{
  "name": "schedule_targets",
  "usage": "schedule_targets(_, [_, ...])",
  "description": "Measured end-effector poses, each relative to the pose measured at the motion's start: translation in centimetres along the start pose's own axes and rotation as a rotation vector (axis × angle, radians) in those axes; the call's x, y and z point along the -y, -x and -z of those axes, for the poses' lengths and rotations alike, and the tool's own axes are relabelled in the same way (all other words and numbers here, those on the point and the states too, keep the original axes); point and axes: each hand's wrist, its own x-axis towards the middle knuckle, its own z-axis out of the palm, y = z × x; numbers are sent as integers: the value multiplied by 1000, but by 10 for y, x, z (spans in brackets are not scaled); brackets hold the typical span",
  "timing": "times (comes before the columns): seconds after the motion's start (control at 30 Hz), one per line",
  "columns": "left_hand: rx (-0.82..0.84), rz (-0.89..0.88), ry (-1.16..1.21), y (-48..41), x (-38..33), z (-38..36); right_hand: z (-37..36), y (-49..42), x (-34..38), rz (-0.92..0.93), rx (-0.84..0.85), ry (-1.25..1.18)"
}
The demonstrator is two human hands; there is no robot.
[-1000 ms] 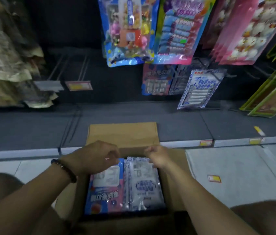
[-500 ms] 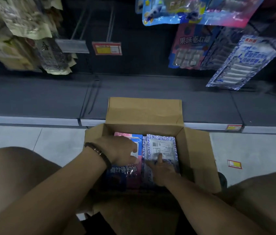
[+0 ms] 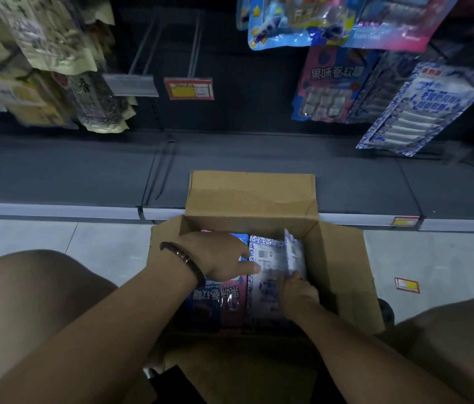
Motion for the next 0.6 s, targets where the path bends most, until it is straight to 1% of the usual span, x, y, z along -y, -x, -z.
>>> schedule_targets(0.13, [24,-12,-1,6,-4,2,-7,11,-32,-24,-56,-165])
schedule_targets(0.23, [38,-10,-53,6,-2,1,-4,23,-49,-60,-127,-282])
schedule_targets(0.33, [25,-19,-131,7,-3,3,10,37,-56,-52,-160,-389])
schedule_targets(0.43, [-25,-42,-184,4,-2,5,28,50,-59,-48,-198,-591])
schedule_targets(0.6, [-65,-74,-93,-1,-1,7,68,75,-69,14,-288,-728])
